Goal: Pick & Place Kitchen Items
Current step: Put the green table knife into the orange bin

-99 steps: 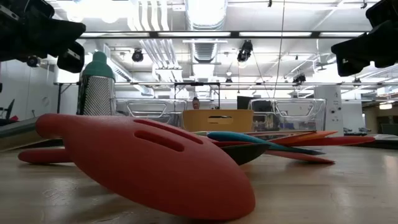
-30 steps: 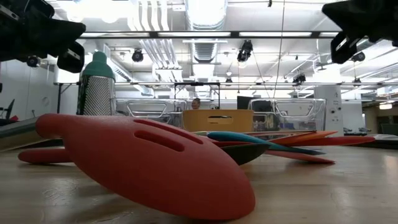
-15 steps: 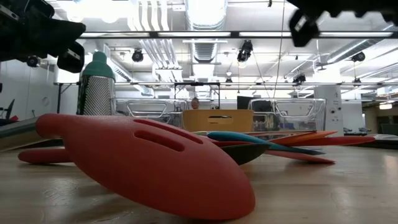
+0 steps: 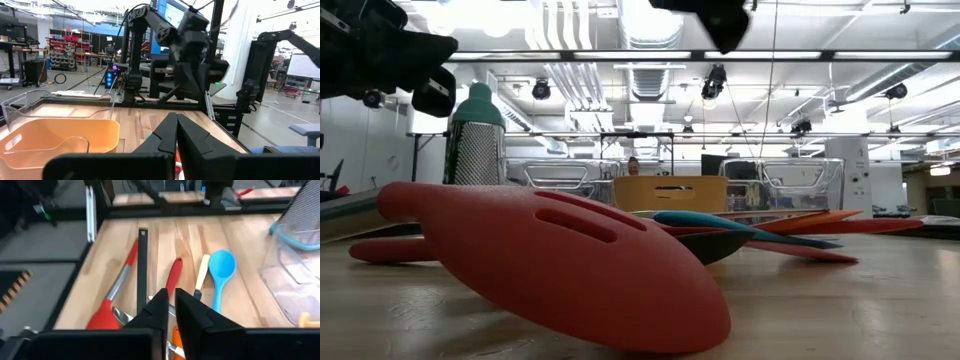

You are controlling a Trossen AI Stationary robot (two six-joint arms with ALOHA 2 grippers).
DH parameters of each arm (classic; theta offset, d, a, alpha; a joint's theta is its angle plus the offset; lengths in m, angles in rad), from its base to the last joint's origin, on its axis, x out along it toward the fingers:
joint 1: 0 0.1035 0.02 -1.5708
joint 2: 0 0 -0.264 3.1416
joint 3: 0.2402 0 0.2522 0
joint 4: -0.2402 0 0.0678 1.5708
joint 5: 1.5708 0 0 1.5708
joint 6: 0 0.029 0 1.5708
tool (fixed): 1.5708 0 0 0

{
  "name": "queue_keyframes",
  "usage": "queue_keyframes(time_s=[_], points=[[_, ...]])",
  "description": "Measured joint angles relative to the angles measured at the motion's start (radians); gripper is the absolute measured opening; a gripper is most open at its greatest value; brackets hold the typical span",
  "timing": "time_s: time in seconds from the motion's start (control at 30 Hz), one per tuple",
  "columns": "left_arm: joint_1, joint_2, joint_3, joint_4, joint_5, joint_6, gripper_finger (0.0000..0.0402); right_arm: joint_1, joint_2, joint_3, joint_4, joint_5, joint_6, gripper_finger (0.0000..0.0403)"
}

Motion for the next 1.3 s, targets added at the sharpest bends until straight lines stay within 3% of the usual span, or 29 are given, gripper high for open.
queue_keyframes(time_s=[0.3, 0.47, 0.57, 0.73, 0.9, 1.3], points=[[0.000, 0.000, 0.000, 0.000, 0.000, 0.000, 0.0012, -0.037, 0.252, 0.228, -0.134, -0.032, -0.080, 0.0141], [0.000, 0.000, 0.000, -0.001, 0.000, 0.000, 0.0012, -0.059, 0.354, 0.319, -0.151, -0.160, -0.090, 0.0169], [0.000, 0.001, 0.000, -0.001, 0.000, 0.000, 0.0012, -0.061, 0.409, 0.368, -0.208, -0.167, -0.111, 0.0180], [0.000, 0.003, 0.000, -0.001, 0.000, 0.000, 0.0012, -0.063, 0.478, 0.441, -0.336, -0.166, -0.106, 0.0192], [0.000, 0.004, 0.000, 0.000, 0.000, 0.000, 0.0012, -0.061, 0.502, 0.453, -0.335, -0.166, -0.096, 0.0196], [0.000, 0.008, 0.000, -0.007, 0.000, 0.000, 0.0012, -0.061, 0.506, 0.447, -0.359, -0.165, -0.083, 0.0164]])
